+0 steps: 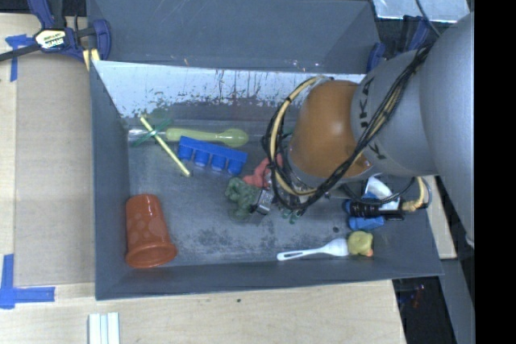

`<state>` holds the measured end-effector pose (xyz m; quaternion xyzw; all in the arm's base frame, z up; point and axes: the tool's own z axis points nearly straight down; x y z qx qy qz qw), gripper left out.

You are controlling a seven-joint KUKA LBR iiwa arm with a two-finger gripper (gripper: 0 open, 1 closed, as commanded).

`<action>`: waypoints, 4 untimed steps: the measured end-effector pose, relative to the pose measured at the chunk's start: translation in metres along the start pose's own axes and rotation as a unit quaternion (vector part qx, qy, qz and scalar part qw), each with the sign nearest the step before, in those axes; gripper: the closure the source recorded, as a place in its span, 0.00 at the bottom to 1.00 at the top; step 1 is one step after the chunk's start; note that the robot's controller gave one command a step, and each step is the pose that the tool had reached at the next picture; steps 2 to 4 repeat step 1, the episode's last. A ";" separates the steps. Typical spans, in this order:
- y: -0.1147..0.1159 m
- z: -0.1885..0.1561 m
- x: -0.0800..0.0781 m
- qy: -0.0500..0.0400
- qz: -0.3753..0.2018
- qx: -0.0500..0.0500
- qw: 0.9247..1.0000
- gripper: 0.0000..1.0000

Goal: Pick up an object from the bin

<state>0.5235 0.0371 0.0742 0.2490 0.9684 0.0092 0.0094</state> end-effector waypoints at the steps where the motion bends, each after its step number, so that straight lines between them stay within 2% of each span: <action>1: 0.000 0.000 0.000 0.000 0.000 0.000 1.000 1.00; 4: 0.000 0.000 0.000 0.000 0.000 0.000 1.000 1.00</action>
Offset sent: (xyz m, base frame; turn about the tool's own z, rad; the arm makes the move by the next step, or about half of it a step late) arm 0.0000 0.0000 0.0000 0.0000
